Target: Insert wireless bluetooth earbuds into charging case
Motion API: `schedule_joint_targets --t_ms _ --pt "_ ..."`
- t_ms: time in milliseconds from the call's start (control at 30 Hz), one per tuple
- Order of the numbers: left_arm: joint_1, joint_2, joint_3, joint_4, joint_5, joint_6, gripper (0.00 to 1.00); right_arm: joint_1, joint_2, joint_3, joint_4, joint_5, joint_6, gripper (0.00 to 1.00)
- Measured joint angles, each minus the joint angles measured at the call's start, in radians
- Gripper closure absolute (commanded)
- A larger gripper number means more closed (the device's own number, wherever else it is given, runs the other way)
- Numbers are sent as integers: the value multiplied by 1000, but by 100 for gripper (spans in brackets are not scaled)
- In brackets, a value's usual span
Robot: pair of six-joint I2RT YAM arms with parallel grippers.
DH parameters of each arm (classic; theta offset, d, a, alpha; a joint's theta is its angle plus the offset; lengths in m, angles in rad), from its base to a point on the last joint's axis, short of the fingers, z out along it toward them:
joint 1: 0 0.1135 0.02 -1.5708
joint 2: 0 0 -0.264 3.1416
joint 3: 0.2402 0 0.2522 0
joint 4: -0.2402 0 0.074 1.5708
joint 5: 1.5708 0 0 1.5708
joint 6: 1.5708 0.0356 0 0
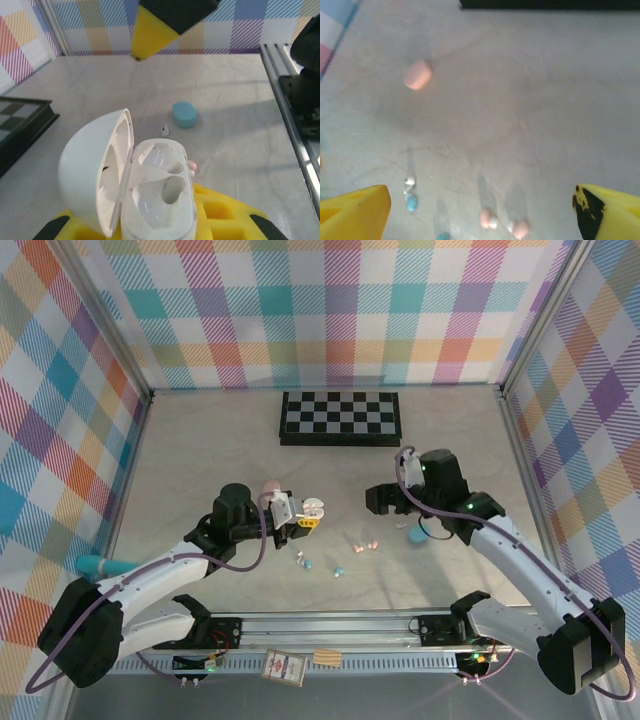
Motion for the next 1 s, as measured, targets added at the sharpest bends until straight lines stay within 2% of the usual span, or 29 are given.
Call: schedule_joint_targets --t_ms 233,333,500,667,767,867,1000 --pt "0 0 -74 120 -43 -48 100 1 -45 -198 -10 11 228 21" --pt "0 0 -89 172 -56 -68 100 3 -44 -229 -30 40 284 25" --pt "0 0 -109 209 -72 -79 100 3 -8 -228 -35 100 302 25" --pt "0 0 -118 233 -94 -83 100 3 111 -177 -46 138 266 26" --pt "0 -5 -126 235 -108 -82 100 3 222 -91 -80 167 205 26" --pt "0 -21 -132 232 -115 -82 100 3 356 47 -167 199 105 26" --pt "0 -58 -139 227 -130 -81 100 10 511 222 -307 264 -63 30"
